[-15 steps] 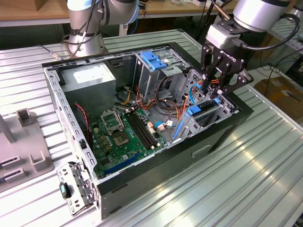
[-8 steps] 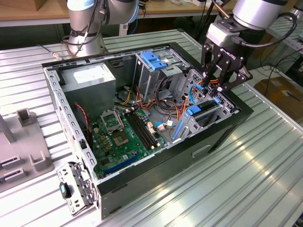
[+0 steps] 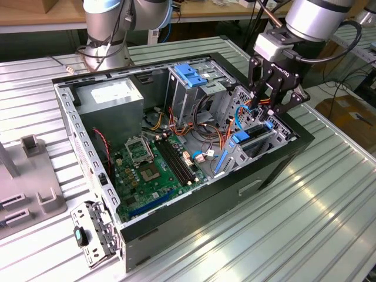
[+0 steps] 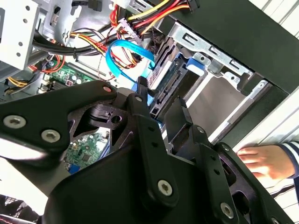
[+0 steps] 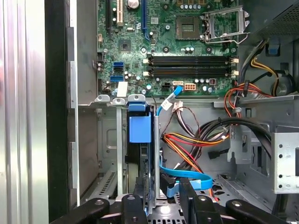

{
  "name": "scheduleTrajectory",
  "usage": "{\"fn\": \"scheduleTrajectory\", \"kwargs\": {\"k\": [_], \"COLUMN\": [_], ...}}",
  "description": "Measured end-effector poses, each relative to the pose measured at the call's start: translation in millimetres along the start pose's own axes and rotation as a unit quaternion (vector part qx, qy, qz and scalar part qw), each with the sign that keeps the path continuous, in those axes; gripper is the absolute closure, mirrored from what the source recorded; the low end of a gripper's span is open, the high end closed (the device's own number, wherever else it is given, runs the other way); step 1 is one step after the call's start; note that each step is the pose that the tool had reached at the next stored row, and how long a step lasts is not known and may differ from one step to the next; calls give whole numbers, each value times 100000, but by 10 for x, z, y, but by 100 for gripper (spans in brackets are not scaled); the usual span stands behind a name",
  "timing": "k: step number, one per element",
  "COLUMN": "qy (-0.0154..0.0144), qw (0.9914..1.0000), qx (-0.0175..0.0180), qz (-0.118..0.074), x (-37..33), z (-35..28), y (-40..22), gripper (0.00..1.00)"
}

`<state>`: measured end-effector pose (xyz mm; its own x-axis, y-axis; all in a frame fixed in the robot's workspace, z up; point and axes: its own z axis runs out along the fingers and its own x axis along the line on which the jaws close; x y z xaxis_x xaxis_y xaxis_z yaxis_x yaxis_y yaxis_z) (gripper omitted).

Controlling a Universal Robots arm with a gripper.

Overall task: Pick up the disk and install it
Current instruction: 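Insert the first disk wire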

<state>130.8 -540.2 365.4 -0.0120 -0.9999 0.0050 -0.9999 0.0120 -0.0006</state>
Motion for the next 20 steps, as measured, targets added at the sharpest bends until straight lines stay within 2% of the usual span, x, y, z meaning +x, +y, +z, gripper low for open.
{"fn": "scheduleTrajectory", "kwargs": {"k": [1, 4, 6, 16, 17, 19, 20], "qy": [72, 796, 877, 874, 874, 874, 873], "qw": [100000, 99997, 99996, 99996, 99996, 99996, 99996], "qx": [-1, 8, 9, 9, 10, 10, 9], "qz": [-1, -2, -3, -4, -1, -1, -1], "x": [0, 0, 0, 0, 0, 0, 0], "z": [2, 1, 1, 12, 13, 14, 14], "y": [0, 0, 0, 0, 0, 0, 0], "gripper": [57, 57, 57, 57, 59, 72, 84]}}
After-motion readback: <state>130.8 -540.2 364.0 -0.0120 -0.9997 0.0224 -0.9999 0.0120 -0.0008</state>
